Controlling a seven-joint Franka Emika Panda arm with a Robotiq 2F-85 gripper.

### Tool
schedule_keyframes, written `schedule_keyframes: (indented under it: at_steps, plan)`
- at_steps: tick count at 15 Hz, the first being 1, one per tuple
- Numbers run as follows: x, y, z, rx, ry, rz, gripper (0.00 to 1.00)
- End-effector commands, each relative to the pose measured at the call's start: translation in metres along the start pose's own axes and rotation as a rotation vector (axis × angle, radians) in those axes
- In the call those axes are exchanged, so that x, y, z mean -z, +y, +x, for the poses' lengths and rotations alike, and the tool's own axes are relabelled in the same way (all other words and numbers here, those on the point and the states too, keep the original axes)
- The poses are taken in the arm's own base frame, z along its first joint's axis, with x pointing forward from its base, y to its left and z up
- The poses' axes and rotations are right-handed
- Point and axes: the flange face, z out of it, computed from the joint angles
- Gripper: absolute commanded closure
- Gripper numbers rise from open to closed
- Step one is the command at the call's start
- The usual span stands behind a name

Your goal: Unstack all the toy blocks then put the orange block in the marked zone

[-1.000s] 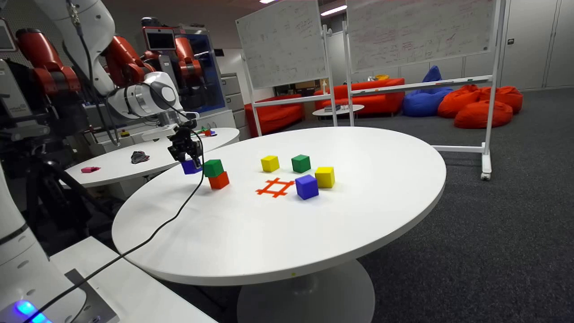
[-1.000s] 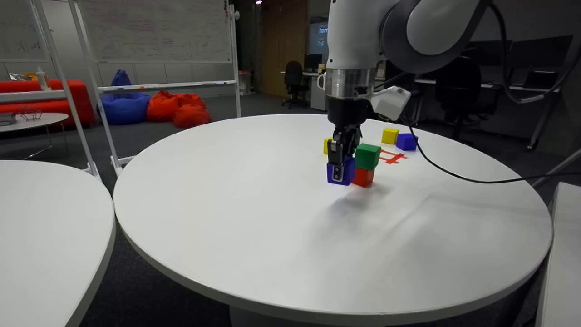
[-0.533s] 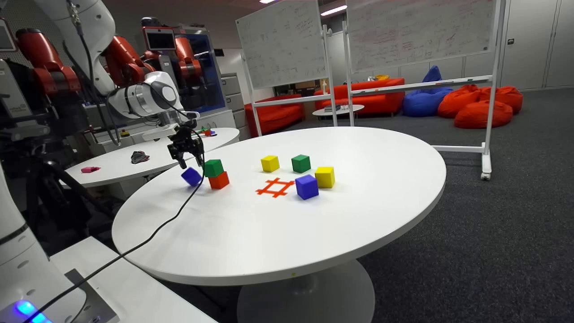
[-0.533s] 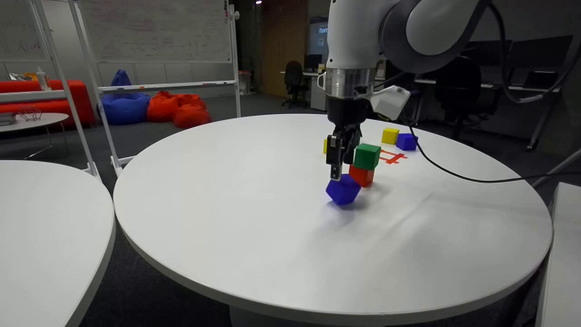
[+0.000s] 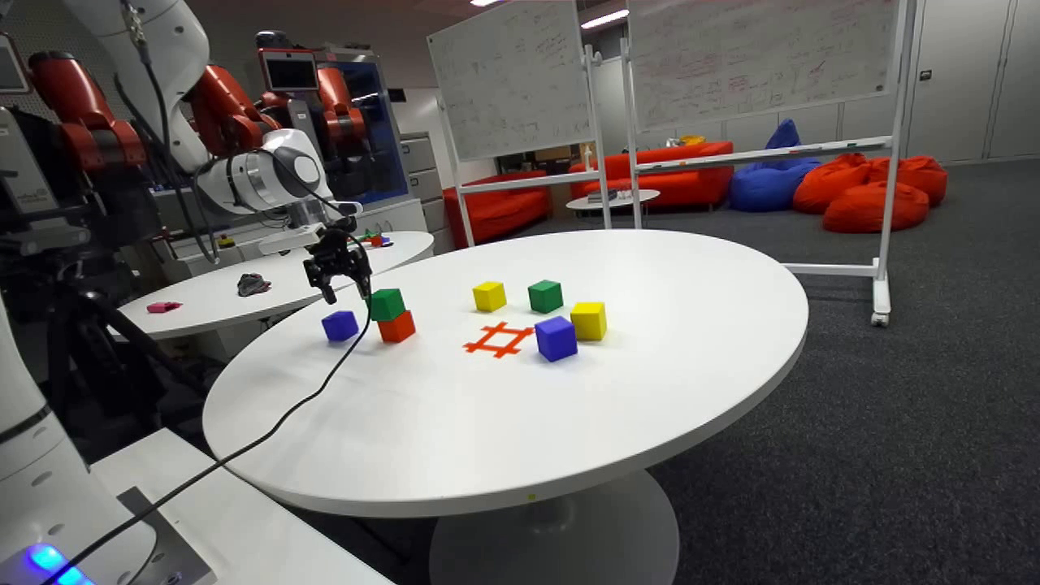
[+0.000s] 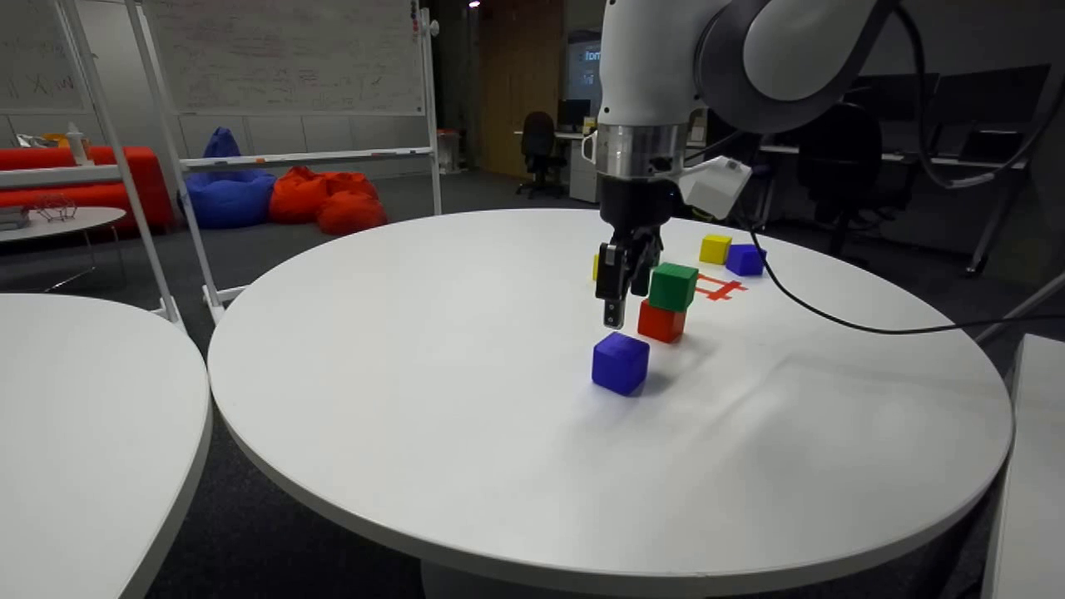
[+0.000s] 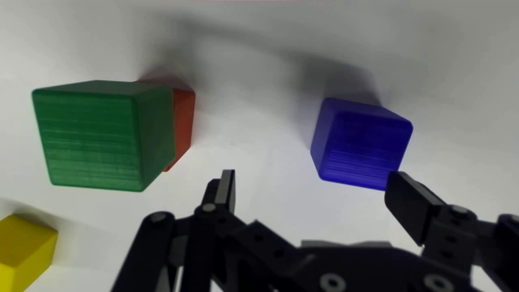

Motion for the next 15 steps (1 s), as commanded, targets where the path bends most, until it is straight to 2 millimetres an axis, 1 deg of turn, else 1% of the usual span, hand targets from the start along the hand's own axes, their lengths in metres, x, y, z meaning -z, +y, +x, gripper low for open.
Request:
schedule_keyframes:
  at_steps: [1, 15]
  plan:
    - [0.0023, 0.0011, 0.0024, 0.010, 0.001, -0.008, 0.00]
    - [0.0007, 0.0043, 0.0013, -0.009, 0.001, -0.002, 0.00]
